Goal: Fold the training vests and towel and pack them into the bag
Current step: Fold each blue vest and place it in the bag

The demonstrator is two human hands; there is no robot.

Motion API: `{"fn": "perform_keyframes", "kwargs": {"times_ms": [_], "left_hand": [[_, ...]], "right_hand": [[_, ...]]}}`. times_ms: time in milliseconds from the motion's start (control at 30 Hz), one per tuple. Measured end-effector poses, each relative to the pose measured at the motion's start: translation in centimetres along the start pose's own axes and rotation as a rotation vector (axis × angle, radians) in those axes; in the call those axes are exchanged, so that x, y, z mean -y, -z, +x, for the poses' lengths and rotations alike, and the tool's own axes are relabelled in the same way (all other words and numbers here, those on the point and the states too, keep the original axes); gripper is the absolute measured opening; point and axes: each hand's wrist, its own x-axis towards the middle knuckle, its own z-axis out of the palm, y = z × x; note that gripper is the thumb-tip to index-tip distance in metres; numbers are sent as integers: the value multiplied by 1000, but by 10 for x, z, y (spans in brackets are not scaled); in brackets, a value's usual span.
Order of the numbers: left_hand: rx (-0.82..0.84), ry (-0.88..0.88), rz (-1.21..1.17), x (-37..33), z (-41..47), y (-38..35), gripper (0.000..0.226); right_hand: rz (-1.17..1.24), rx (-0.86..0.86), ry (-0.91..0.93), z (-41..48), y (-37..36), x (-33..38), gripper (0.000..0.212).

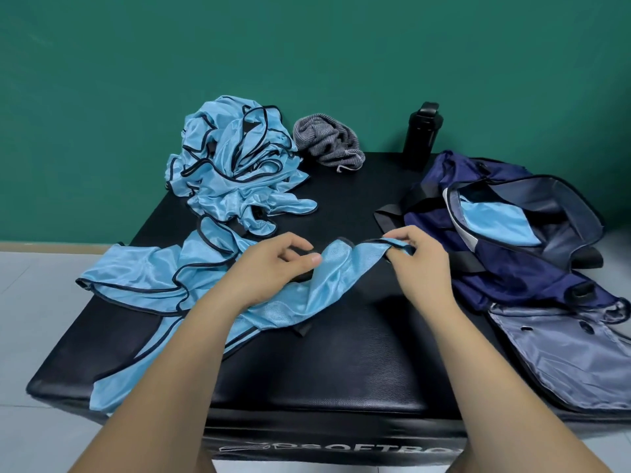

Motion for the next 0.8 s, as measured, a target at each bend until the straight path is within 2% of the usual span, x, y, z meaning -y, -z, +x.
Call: {"fn": "perform_keyframes", "kwargs": {"times_ms": [67,167,200,300,467,533,667,800], "left_hand": [[24,-22,-6,1,2,-4,34],[108,-109,71,0,2,-19,67],[131,-128,95,0,1,-24,71],[134,-114,102,-5,-2,-26,58],[-16,-144,75,-25,-20,-2,43],[-68,-151,34,-31,-36,9,38],[-130,-164,-20,-52,-69,34,6],[-153,-196,-50,-85,-98,60,7]], "right_hand": [[47,-6,-10,2,5,1,21],[39,56,20,-2,9,10,18],[31,94,31,-5,11,13,18],[43,148,55,-11,24,28,18],[196,141,53,-17,61,64,21],[169,136,88,-21,78,78,23],[58,114,187,-26,111,108,28],[-56,188,192,-38,137,137,27]]}}
